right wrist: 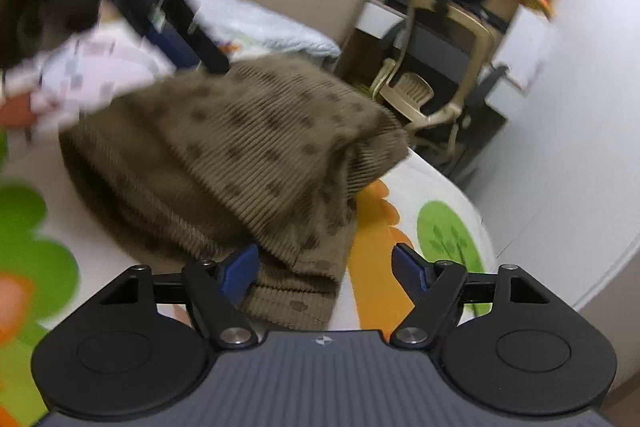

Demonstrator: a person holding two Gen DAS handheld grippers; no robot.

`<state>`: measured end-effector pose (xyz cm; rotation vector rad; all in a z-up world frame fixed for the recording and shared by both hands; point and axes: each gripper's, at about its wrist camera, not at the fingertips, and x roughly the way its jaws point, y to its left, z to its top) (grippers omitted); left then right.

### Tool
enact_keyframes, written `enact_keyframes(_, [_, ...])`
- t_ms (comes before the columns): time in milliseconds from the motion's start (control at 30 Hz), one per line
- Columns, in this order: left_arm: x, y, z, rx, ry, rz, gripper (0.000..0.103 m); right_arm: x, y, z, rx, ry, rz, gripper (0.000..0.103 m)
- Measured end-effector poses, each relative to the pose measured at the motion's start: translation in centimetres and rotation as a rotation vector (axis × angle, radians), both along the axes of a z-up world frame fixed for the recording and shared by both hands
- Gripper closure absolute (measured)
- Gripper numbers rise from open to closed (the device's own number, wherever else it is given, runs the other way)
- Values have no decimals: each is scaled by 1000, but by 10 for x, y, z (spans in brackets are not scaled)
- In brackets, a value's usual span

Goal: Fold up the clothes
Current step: 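Press the folded dress flat with both open grippers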

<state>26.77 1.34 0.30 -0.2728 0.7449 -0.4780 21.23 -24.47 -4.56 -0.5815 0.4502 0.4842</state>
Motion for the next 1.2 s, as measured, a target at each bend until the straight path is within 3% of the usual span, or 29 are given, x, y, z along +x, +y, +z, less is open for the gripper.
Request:
enact_keyframes(67, [-2, 1, -1, -7, 6, 7, 25, -5, 10, -3, -41, -33, 24, 45])
enact_keyframes(100, [-3, 1, -2, -7, 10, 13, 25, -4, 12, 1, -20, -40, 27, 54])
enact_keyframes(167, [-6, 2, -2, -5, 15, 14, 25, -4, 12, 11, 32, -78, 1, 61])
enact_keyframes(300, [-11, -1, -2, 4, 12, -6, 23, -7, 4, 27, 77, -185, -103, 63])
enact_keyframes(533, [-11, -8, -7, 8, 28, -2, 21, -2, 26, -14, -164, -273, -120, 63])
enact_keyframes(700, [-11, -7, -7, 8, 34, -4, 20, -7, 31, 8, -33, -302, -101, 63])
enact_keyframes(833, [-10, -10, -8, 0, 39, -1, 18, 0, 45, -19, -229, -352, -38, 63])
enact_keyframes(867, [-11, -10, -8, -1, 38, -1, 18, 0, 46, -23, -261, -369, -33, 69])
enact_keyframes(900, [-11, -9, -7, -3, 39, -2, 18, -4, 43, -18, -254, -391, -48, 83])
enact_keyframes(967, [-11, -7, -7, -9, 42, -5, 18, -13, 38, -8, -239, -437, -79, 94])
enact_keyframes(1133, [-14, -7, -5, -35, 34, -19, 18, -35, 23, 15, -204, -537, -153, 97])
enact_keyframes(1200, [-17, -10, -2, -39, 20, -29, 18, -41, 16, 14, -211, -484, -164, 97])
